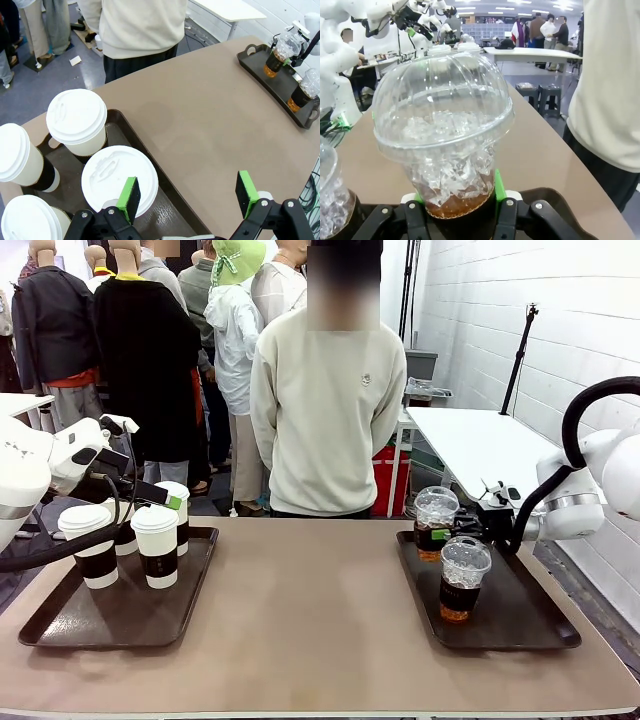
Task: Distribute the coffee onto the tray.
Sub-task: Pick up another iced Americano from the middle of the table and place it on the right Handle tray.
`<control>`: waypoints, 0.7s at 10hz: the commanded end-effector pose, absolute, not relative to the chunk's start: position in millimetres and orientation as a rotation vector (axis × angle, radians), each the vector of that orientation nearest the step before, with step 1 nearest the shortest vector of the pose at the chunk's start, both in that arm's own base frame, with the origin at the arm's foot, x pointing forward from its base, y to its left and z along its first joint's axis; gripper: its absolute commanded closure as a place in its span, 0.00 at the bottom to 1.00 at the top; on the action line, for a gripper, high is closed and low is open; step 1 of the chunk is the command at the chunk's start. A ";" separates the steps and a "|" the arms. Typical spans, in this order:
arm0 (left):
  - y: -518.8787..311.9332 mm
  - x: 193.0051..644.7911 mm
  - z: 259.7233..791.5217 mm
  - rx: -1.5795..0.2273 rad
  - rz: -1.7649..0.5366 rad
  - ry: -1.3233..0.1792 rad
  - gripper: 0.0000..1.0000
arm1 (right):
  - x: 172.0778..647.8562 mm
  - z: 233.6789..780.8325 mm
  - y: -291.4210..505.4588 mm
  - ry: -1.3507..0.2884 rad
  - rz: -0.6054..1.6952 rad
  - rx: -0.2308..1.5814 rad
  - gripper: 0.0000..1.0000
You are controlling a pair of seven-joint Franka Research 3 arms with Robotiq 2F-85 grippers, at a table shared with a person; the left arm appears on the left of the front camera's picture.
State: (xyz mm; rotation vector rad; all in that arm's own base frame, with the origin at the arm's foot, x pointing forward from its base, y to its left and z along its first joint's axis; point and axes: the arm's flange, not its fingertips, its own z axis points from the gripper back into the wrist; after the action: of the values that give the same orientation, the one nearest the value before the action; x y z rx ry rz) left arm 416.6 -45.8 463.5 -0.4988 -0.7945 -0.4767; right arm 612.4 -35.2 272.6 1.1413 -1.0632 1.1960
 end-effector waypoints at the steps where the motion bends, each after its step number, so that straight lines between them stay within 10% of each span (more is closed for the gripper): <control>1: -43.7 416.8 466.3 -0.489 -0.487 -0.787 0.00 | 608.9 273.0 -37.9 -1.142 1.188 1.169 0.46; 7: -43.7 416.8 466.3 -0.489 -0.487 -0.787 0.00 | 614.1 240.2 -41.8 -1.150 1.192 1.172 0.46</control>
State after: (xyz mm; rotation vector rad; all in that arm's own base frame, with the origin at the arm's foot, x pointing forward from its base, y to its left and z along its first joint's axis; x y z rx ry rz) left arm 416.6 -45.8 463.5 -0.4988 -0.7945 -0.4767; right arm 609.3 -42.3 235.5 1.1545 -1.0997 1.1819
